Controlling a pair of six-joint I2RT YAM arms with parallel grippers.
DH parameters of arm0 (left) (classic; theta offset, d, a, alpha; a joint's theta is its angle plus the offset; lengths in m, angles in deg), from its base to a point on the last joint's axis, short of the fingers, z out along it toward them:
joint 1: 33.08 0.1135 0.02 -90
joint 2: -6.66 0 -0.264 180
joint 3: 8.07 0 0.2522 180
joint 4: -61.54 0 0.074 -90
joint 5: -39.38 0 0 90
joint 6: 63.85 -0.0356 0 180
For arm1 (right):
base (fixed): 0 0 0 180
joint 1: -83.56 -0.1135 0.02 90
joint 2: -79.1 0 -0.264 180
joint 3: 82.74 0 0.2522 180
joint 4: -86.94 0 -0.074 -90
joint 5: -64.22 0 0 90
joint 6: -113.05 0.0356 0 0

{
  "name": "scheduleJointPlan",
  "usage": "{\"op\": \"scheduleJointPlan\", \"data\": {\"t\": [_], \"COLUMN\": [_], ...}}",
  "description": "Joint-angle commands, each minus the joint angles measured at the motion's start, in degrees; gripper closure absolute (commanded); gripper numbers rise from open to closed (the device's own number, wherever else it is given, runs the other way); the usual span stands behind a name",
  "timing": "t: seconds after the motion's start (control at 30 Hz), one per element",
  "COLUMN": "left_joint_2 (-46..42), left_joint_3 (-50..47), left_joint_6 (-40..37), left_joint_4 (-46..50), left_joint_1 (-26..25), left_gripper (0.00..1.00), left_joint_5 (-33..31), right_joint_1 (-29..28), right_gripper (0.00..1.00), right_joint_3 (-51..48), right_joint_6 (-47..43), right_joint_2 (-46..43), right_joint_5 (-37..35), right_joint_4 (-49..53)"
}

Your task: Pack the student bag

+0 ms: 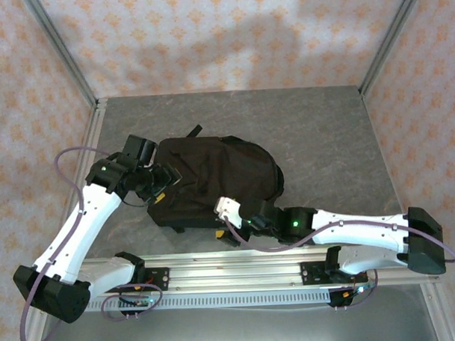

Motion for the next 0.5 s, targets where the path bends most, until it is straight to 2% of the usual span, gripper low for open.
{"op": "scheduleJointPlan", "data": {"t": [0.0,0.17,0.47], "left_joint_2": [-1.8,-2.1,-0.7], "left_joint_3": [-1.0,-1.4,-1.6], "left_joint_6": [-1.0,-2.0,-3.0], "left_joint_4": [-0.3,0.1,-0.5], "left_joint_1": [0.4,0.6,0.8], "left_gripper": [0.37,0.38,0.38], "left_joint_5": [0.4,1.1,2.1], "right_joint_1": [-0.2,-0.2,-0.2], "right_gripper": [0.23,0.25,0.41], "right_joint_3": [-1.7,-2.3,-1.5], "right_joint_6": [-3.1,-2.4,1.5], "right_joint_2": [0.4,1.6,4.5], "right_joint_5": [-3.9,-4.2,-2.0], "right_joint_4": [-7.3,-10.5,-12.6]}}
